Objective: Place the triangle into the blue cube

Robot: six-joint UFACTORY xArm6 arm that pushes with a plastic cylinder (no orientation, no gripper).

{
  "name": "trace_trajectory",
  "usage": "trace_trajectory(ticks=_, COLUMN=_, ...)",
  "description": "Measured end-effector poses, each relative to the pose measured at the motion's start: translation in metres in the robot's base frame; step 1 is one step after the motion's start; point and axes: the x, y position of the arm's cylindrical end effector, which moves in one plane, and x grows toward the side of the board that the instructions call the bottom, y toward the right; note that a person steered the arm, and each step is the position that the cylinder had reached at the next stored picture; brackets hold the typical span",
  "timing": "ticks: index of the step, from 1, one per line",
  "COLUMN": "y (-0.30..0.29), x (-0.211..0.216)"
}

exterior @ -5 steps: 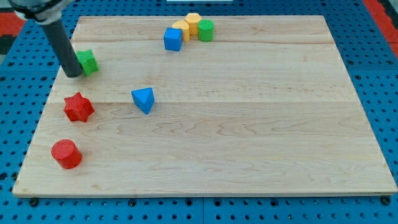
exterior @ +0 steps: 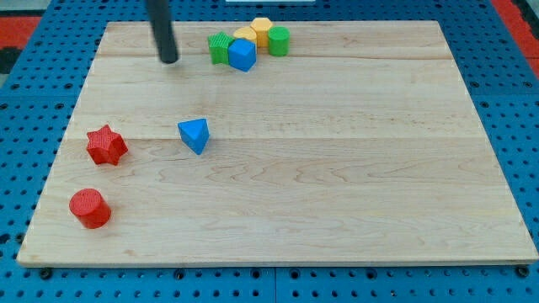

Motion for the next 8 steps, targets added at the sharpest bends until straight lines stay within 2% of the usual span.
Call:
trace_trajectory(ticks=2, y=0.036, x=0.132)
trace_trajectory(ticks=3, y=0.109, x=0.135)
trace_trajectory(ticks=4, y=0.123, x=0.138)
trace_trajectory(ticks=5, y=0.073, x=0.184)
trace_trajectory(ticks=6, y=0.144, x=0.22)
trace_trajectory(ticks=7, y=0.152, x=0.176)
trace_trajectory(ticks=8, y=0.153, x=0.113)
